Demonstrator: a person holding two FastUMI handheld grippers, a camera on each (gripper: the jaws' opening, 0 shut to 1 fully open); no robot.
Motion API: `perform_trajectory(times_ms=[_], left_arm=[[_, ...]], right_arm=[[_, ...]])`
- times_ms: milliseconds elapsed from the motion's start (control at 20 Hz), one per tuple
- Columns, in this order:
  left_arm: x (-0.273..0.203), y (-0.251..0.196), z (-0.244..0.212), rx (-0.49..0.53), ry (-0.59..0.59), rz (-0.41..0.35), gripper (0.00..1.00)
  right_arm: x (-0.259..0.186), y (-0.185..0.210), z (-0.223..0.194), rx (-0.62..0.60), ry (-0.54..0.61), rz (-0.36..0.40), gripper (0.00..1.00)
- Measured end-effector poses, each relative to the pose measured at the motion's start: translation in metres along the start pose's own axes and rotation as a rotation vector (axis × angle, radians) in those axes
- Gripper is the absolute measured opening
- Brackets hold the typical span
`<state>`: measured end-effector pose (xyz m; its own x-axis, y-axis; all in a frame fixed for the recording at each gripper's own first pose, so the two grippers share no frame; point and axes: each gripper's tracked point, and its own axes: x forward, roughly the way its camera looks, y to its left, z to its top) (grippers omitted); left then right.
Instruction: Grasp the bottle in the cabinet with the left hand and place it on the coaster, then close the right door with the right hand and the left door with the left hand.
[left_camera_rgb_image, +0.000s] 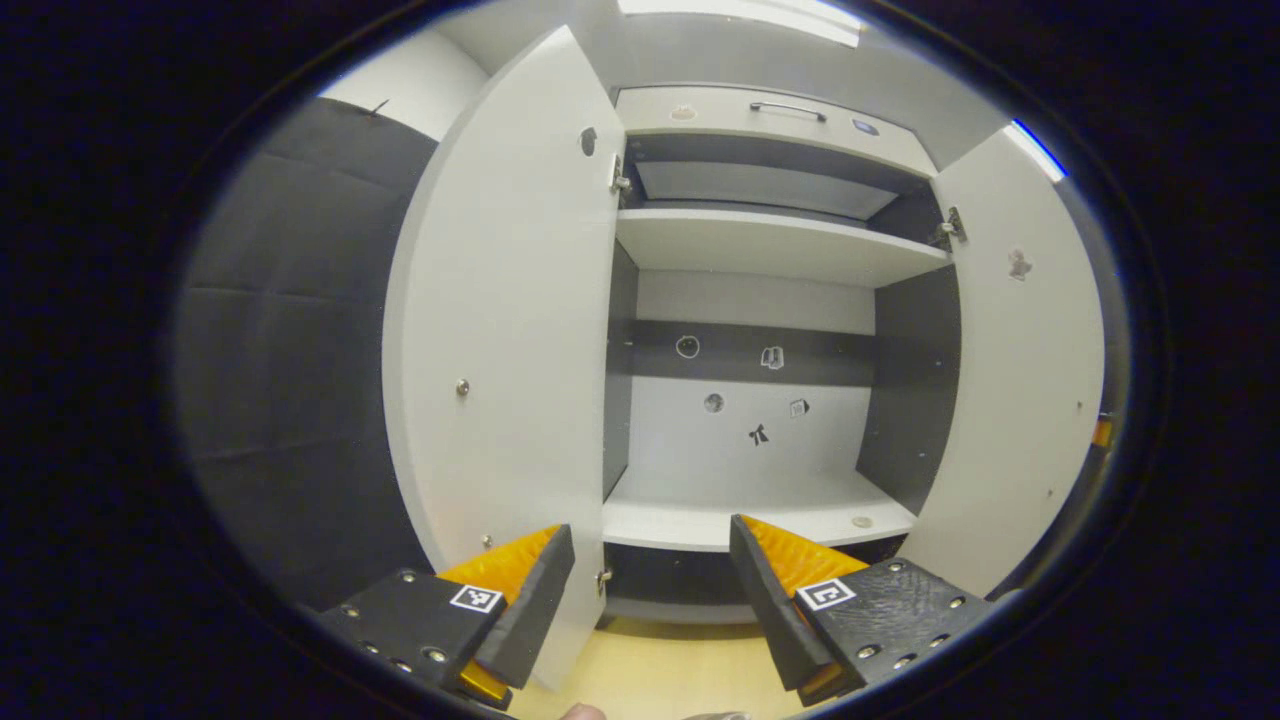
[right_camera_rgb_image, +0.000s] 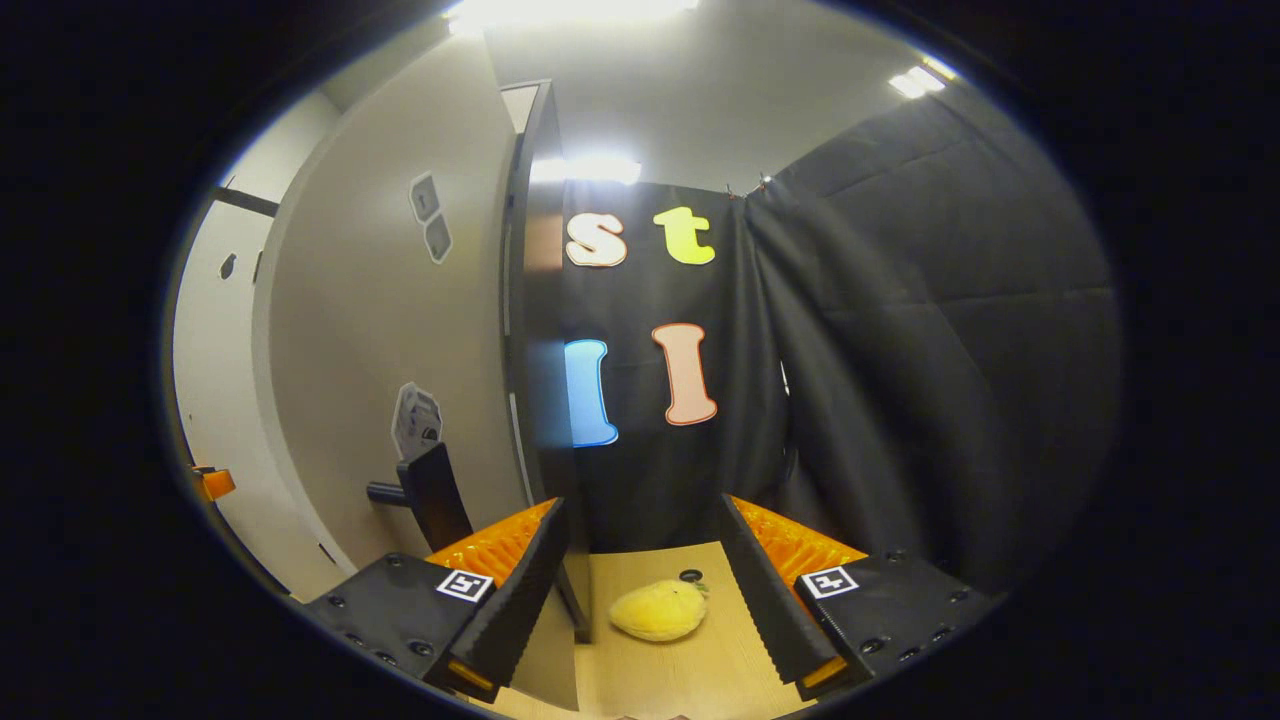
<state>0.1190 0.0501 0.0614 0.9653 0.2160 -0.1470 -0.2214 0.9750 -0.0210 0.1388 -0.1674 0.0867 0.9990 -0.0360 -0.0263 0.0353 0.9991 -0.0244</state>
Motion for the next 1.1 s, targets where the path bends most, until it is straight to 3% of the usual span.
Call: perform_trajectory(times_ms=[150, 200, 250, 400, 450, 500, 550, 600, 650, 750, 800, 850, 900, 950, 1100], left_arm=[[0.004, 0.000, -0.002, -0.009, 0.005, -0.050, 0.90], [0.007, 0.000, -0.001, -0.010, 0.004, -0.072, 0.83], [0.007, 0.000, 0.000, -0.012, -0.001, -0.092, 0.90], [0.005, 0.002, 0.006, -0.026, -0.008, -0.152, 0.90], [0.005, 0.004, 0.006, -0.033, -0.007, -0.160, 0.98], [0.004, 0.006, 0.006, -0.043, 0.000, -0.164, 0.90], [0.002, 0.010, 0.006, -0.053, -0.002, -0.166, 0.94], [-0.002, 0.014, 0.005, -0.057, -0.005, -0.168, 0.98], [-0.006, 0.018, 0.004, -0.057, -0.006, -0.164, 0.90], [-0.011, 0.024, 0.003, -0.059, -0.006, -0.169, 0.90], [-0.015, 0.025, 0.004, -0.065, -0.006, -0.174, 0.83], [-0.020, 0.028, 0.004, -0.072, -0.007, -0.173, 0.83], [-0.025, 0.030, 0.005, -0.079, -0.009, -0.173, 0.90], [-0.028, 0.033, 0.006, -0.086, -0.015, -0.173, 0.90], [-0.043, 0.041, 0.015, -0.085, -0.044, -0.179, 0.90]], right_arm=[[-0.004, 0.012, -0.004, 0.065, -0.006, -0.005, 0.96], [-0.005, 0.017, -0.008, 0.093, -0.001, -0.013, 0.96], [-0.008, 0.024, -0.009, 0.117, -0.005, -0.017, 0.96], [-0.014, 0.052, -0.013, 0.155, -0.006, -0.013, 0.96], [-0.015, 0.061, -0.016, 0.167, 0.000, -0.005, 0.96], [-0.014, 0.072, -0.016, 0.178, 0.007, 0.006, 0.92], [-0.013, 0.083, -0.018, 0.182, 0.015, 0.022, 0.96], [-0.011, 0.094, -0.018, 0.175, 0.012, 0.045, 0.96], [-0.009, 0.103, -0.017, 0.159, 0.007, 0.059, 0.96], [-0.003, 0.120, -0.015, 0.102, -0.017, 0.076, 0.96], [0.000, 0.130, -0.016, 0.075, -0.017, 0.087, 0.96], [0.003, 0.141, -0.018, 0.063, -0.011, 0.103, 0.96], [0.007, 0.154, -0.020, 0.063, -0.003, 0.124, 0.92], [0.010, 0.168, -0.022, 0.071, 0.009, 0.150, 0.96], [0.013, 0.190, -0.025, 0.074, 0.026, 0.186, 0.92]])
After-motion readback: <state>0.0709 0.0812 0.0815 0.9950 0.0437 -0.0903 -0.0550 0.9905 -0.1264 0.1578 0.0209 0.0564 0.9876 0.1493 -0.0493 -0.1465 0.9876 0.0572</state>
